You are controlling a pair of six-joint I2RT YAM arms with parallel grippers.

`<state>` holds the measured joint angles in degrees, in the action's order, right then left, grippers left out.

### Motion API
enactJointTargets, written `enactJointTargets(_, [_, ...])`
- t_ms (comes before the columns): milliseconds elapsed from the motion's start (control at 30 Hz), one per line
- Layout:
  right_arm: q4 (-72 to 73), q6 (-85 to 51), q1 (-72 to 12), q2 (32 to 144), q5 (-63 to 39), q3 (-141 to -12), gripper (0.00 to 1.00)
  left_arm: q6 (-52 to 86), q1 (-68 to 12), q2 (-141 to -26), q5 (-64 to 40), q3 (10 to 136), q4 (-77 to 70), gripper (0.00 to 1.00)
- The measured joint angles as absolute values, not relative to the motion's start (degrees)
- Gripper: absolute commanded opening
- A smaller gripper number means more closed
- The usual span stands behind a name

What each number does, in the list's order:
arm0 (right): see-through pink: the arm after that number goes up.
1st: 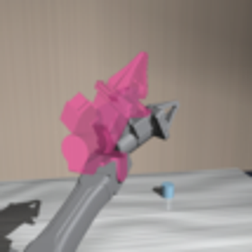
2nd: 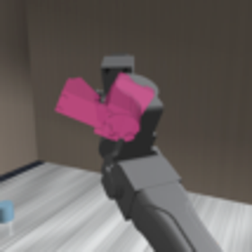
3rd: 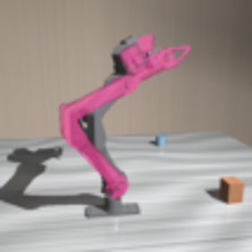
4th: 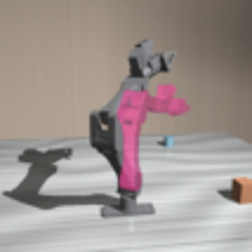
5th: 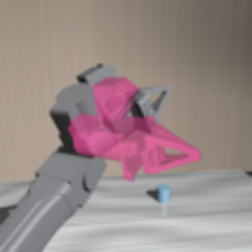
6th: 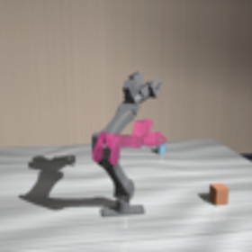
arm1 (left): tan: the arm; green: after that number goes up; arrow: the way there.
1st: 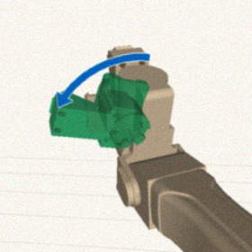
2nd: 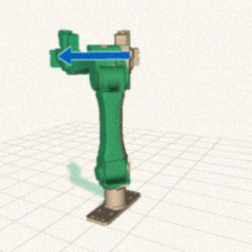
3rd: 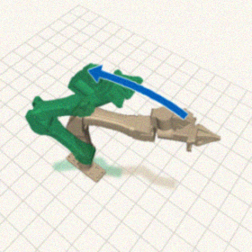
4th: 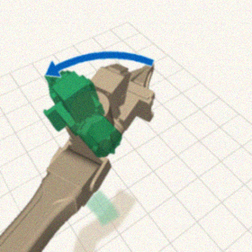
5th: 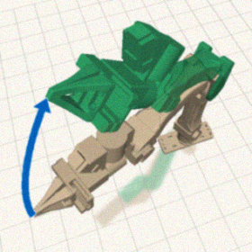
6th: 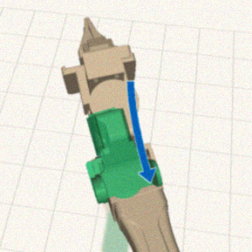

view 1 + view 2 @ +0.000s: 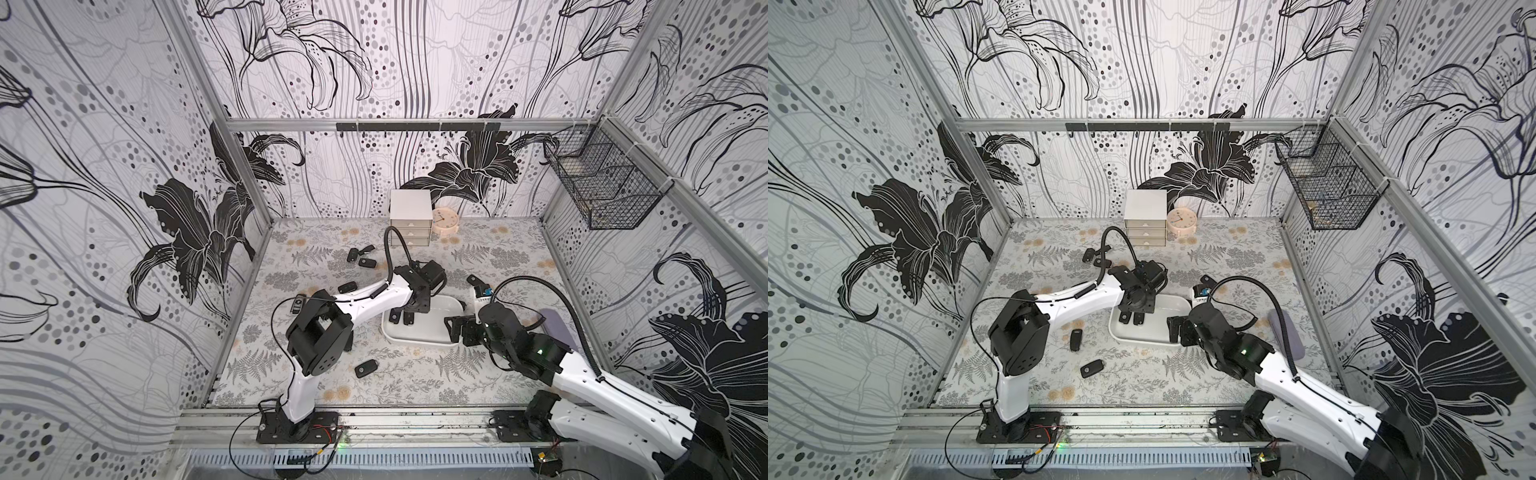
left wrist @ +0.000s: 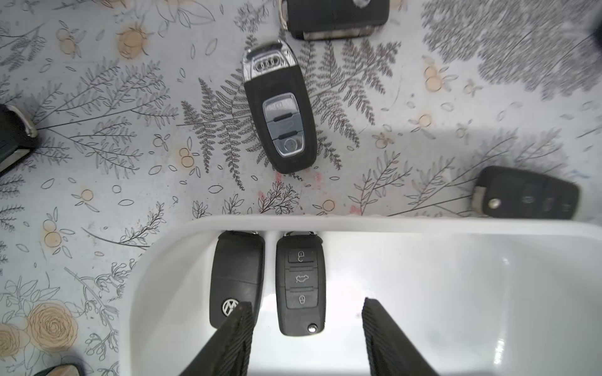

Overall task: Place the car key into the storage box
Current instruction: Place the car key in the storage box, then pick up the car key from the center of the board.

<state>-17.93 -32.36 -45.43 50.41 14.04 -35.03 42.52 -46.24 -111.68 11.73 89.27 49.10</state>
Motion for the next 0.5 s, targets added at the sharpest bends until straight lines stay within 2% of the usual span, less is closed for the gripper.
enactJointTargets(233, [-18.79,-32.21,-38.46,51.96,14.44,-37.63,1.00,43.48,-45.80,-107.77,11.49,89.30,49.39,1.00])
enactJointTargets(500, [-19.07,-30.57,-30.59,64.36,13.10,-45.74,1.00,44.31,-43.13,-103.42,9.37,87.83,47.62,0.99])
